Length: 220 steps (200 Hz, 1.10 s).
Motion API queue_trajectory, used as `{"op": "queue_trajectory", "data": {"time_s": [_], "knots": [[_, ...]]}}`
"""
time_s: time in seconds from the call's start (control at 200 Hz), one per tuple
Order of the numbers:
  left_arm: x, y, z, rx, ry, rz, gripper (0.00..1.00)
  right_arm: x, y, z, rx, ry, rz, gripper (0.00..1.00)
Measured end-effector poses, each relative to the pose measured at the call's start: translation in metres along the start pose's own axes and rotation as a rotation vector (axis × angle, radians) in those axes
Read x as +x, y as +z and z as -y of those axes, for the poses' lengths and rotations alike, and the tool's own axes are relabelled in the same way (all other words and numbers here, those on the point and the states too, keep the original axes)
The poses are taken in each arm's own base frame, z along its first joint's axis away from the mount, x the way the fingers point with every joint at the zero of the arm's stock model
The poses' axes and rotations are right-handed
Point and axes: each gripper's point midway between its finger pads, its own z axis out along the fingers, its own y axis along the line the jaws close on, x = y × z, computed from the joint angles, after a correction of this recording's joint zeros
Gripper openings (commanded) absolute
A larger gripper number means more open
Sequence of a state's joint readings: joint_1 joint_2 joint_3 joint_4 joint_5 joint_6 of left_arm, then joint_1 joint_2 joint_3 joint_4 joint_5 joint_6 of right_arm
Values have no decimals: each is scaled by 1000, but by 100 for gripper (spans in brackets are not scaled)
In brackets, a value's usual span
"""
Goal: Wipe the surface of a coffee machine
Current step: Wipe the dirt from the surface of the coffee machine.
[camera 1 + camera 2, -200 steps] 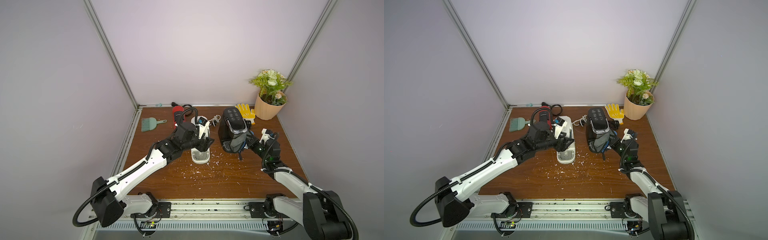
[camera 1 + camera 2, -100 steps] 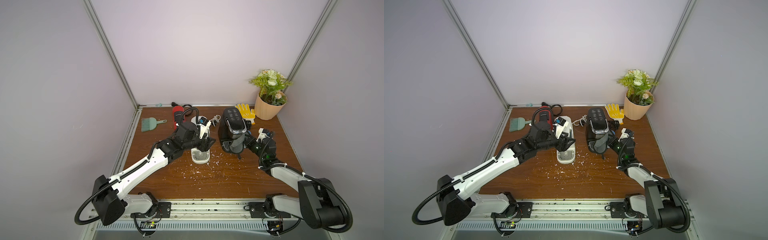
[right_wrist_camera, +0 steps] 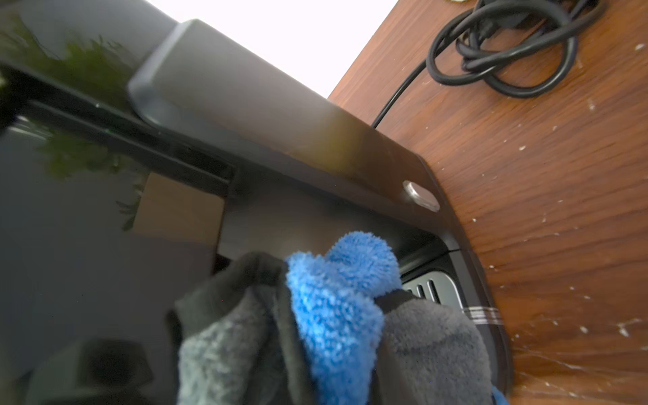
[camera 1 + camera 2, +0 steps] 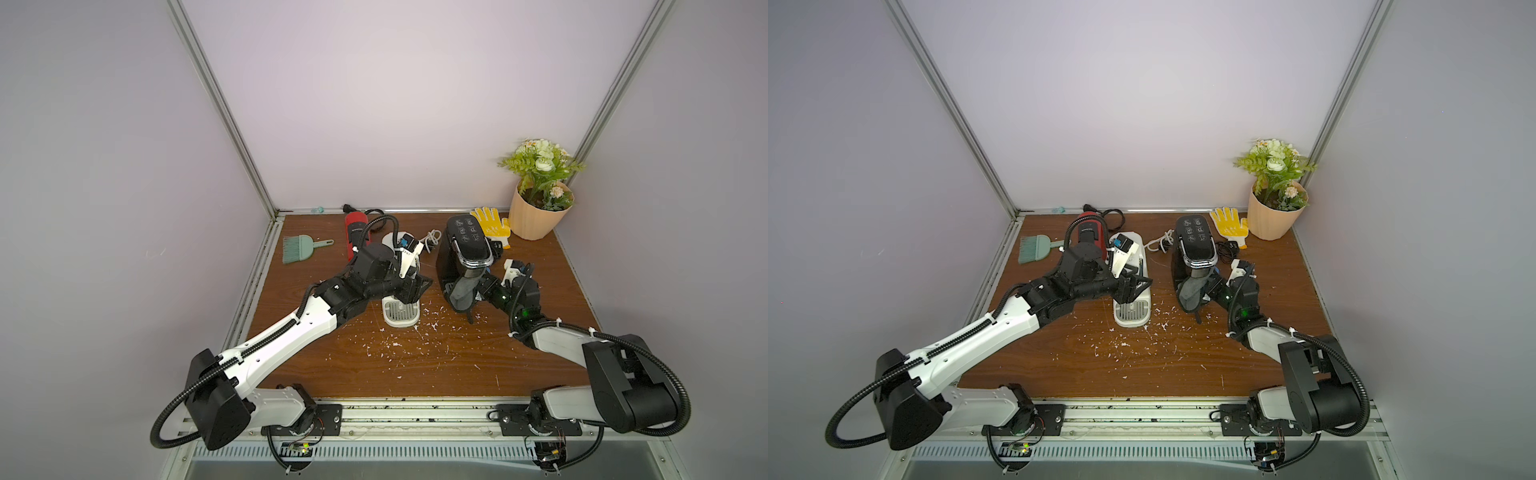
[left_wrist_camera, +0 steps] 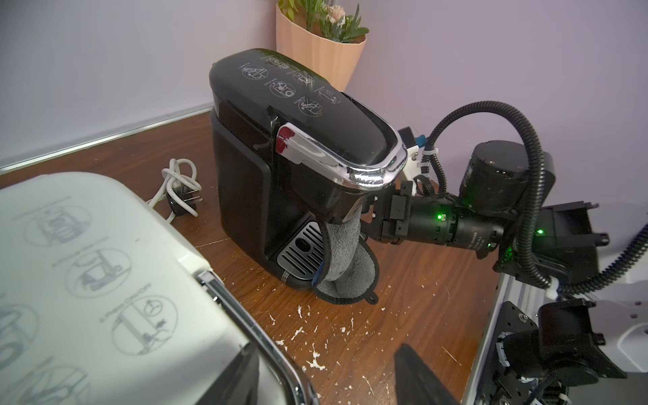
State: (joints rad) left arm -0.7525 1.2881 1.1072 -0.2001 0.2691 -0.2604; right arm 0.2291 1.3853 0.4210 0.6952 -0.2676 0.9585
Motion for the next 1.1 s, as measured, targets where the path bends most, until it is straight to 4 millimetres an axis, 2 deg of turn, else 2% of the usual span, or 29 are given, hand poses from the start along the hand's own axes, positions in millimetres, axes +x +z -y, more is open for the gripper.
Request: {"op": "queue_trajectory", "data": {"time_s": [0.255,0.395,0.731,0.946,1.101], "knots": [[0,2,1,8,-2,0,62,15,22,13,-6,32,-48,7],[0,2,1,8,-2,-1,62,19,26,8,-44,33,-60,8],[1,2,1,8,-2,-2,62,12,20,-22,-157,2,-52,8],[1,2,1,8,-2,-3,62,11,8,-22,-161,-1,-37,8],[1,2,1,8,-1,-4,62,3,3,-17,-145,7,-16,8]]}}
